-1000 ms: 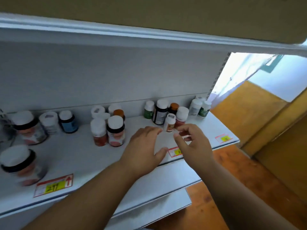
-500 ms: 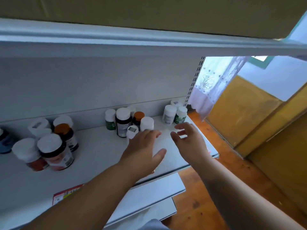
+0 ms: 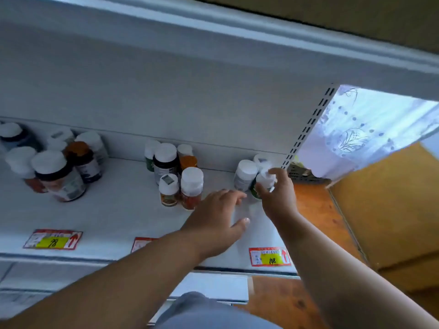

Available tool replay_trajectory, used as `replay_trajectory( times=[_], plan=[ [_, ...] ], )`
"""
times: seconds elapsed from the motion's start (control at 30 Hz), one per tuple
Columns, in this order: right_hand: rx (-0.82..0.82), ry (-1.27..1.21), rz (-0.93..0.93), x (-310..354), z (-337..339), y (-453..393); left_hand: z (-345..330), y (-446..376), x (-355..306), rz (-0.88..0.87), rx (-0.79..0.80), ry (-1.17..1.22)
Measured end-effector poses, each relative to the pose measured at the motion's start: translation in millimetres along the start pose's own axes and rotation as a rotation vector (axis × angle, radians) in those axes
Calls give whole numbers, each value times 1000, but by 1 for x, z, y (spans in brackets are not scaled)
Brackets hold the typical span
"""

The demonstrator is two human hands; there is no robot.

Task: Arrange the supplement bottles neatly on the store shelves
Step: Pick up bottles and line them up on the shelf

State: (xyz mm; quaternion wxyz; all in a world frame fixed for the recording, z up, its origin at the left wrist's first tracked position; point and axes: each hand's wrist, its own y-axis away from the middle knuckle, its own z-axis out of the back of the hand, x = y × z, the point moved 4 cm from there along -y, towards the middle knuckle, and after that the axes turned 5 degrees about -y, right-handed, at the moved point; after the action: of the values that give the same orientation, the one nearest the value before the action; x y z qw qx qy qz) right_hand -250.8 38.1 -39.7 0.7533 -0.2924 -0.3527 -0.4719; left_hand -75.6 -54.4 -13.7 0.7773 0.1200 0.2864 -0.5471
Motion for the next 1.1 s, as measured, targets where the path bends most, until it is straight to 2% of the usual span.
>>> replay_trajectory(
  times=[0.1, 0.17, 0.3, 0.4, 0.53, 0.67, 0.77, 0.93, 1.1],
  plan=[
    [0, 20, 70, -3, 8, -10, -22, -2, -8, 126, -27, 22],
    [47, -120, 48, -6, 15, -5, -29, 0, -10, 194, -80, 49],
    [307, -582, -57, 1, 23, 17, -37, 12, -9, 331, -126, 95],
    [447, -654, -10, 19, 21, 28, -35, 18, -8, 374, -133, 120],
    [472, -591, 106, 39, 14, 37, -18, 32, 0, 368, -191, 111],
    [442, -264, 290, 54, -1, 53, 1, 65, 19, 345, -345, -29],
    [469, -160, 358, 75, -21, 74, 19, 96, 50, 348, -439, -132],
    [517, -104, 416, 110, -74, 118, 46, 122, 117, 349, -347, -303],
    [404, -43, 478, 132, -127, 144, 60, 111, 154, 169, -110, -407]
  ],
)
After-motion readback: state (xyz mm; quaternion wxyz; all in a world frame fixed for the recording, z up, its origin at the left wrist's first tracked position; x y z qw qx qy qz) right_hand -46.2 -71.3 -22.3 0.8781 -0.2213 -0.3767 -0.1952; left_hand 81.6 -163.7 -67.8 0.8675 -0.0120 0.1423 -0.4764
